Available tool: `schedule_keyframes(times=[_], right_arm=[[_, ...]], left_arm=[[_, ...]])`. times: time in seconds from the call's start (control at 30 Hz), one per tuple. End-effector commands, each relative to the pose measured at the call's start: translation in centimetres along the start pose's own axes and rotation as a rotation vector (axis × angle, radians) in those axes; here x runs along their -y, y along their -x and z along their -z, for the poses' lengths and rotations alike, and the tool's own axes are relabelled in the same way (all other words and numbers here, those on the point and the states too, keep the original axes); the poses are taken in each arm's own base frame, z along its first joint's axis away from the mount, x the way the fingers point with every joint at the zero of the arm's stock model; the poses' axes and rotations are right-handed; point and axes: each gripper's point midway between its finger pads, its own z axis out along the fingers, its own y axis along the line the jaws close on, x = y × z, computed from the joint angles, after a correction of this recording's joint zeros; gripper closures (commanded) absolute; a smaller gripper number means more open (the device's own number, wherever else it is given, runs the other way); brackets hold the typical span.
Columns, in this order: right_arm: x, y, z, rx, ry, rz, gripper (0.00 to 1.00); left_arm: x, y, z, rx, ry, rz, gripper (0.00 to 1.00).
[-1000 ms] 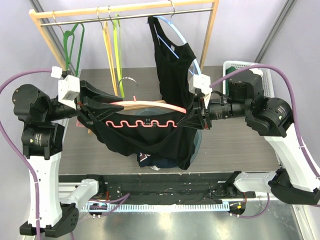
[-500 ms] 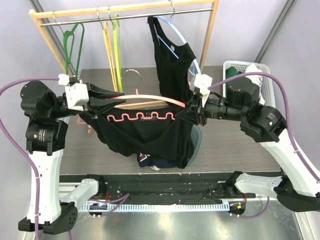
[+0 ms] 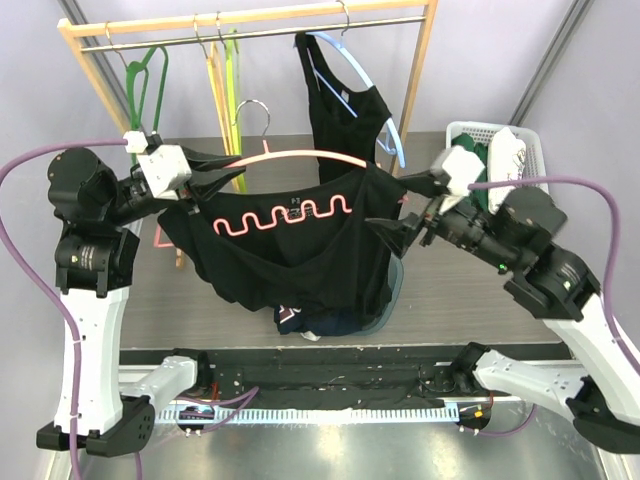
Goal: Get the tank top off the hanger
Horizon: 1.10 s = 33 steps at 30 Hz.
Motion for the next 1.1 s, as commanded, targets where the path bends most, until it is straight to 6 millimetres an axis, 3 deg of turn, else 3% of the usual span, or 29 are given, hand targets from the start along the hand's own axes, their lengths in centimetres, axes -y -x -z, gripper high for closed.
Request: schedule_keyframes(times=[0.0, 0.07, 0.1, 0.17, 0.23, 0.37, 0.57, 0.7, 1.07], right_arm=[[3.5, 3.9, 4.9, 0.246, -0.265, -0.11, 0.0], [4.8, 4.2, 6.4, 0.323, -0.354, -0.144, 0.01], [4.9, 2.8, 6.5, 0.318, -0.37, -0.185, 0.01], [5.1, 2.2, 7.3, 0.326, -0.397, -0.229, 0.06], [4.4, 1.1, 6.9, 0.312, -0.366, -0.295, 0.13], [2.6, 0.1, 4.3, 0.306, -0.255, -0.37, 0.17], [1.9, 0.3, 0.2, 0.322, -0.184, -0.472, 0.22], [1.2, 0.2, -1.4, 0.319, -0.135, -0.517, 0.26], [0.1, -1.2, -1.6, 0.298, -0.088, -0.564, 0.36]], left_arm=[[-1.5, 1.9, 0.6, 0.028, 0.09, -0.125, 1.0], [-1.2, 2.1, 0.7, 0.032, 0.086, -0.121, 1.0], [-1.1, 2.0, 0.7, 0.031, 0.082, -0.114, 1.0], [-0.9, 2.1, 0.9, 0.034, 0.08, -0.118, 1.0], [-0.7, 2.2, 0.9, 0.037, 0.078, -0.113, 1.0], [-0.3, 2.3, 0.9, 0.042, 0.06, -0.1, 1.0], [0.4, 1.8, 1.1, 0.038, 0.046, -0.116, 1.0], [0.5, 1.9, 1.4, 0.036, 0.06, -0.131, 1.0], [0.7, 1.8, 1.4, 0.035, 0.055, -0.127, 1.0]])
